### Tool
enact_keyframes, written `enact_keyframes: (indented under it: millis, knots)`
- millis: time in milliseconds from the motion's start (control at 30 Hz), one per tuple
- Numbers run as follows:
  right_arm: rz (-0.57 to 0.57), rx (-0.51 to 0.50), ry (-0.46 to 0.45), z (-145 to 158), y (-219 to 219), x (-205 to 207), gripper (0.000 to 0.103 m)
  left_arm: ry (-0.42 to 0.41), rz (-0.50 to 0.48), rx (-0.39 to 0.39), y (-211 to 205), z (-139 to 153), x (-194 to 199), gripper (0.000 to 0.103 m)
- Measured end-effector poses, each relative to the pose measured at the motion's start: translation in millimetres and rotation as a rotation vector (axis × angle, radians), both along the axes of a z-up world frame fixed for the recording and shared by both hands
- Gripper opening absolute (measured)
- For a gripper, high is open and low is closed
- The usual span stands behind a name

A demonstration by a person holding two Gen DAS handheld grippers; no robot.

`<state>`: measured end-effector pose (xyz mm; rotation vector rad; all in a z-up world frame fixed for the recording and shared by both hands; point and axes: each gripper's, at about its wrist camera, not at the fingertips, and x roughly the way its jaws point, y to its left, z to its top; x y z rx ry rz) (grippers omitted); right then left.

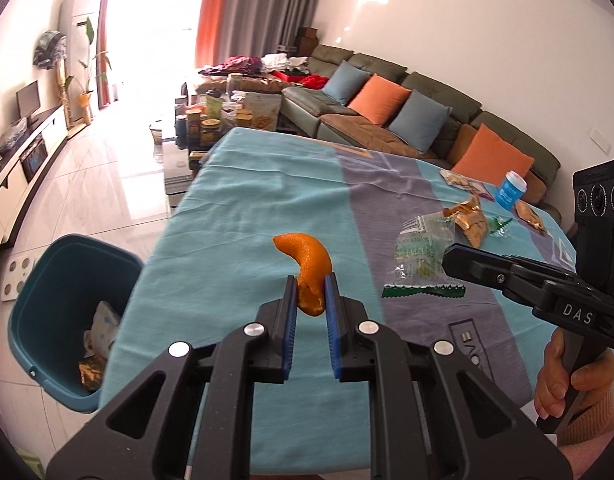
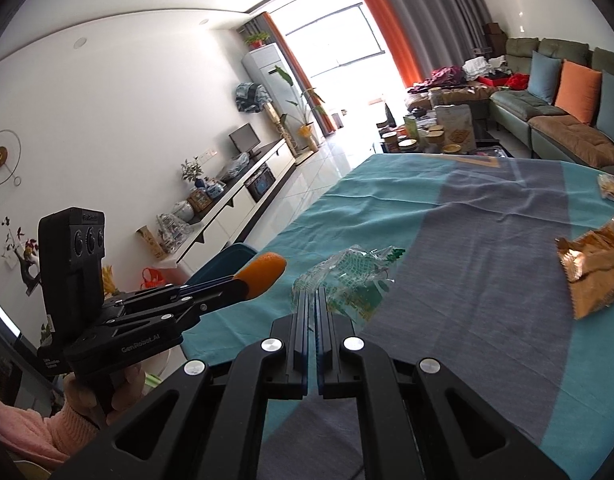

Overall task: Collect trash
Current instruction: 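Carry the orange peel and clear plastic bag over the teal bin with both grippers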

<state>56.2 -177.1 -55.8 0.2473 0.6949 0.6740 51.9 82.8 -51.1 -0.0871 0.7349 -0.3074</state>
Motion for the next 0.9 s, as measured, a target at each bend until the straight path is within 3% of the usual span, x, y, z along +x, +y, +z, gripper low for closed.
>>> enact_keyframes:
  millis: [900]
  knots:
    - [0.272, -0.037, 0.009, 6, 138, 37, 0.002, -0.014, 0.259, 0.016, 113, 6, -6, 0.014]
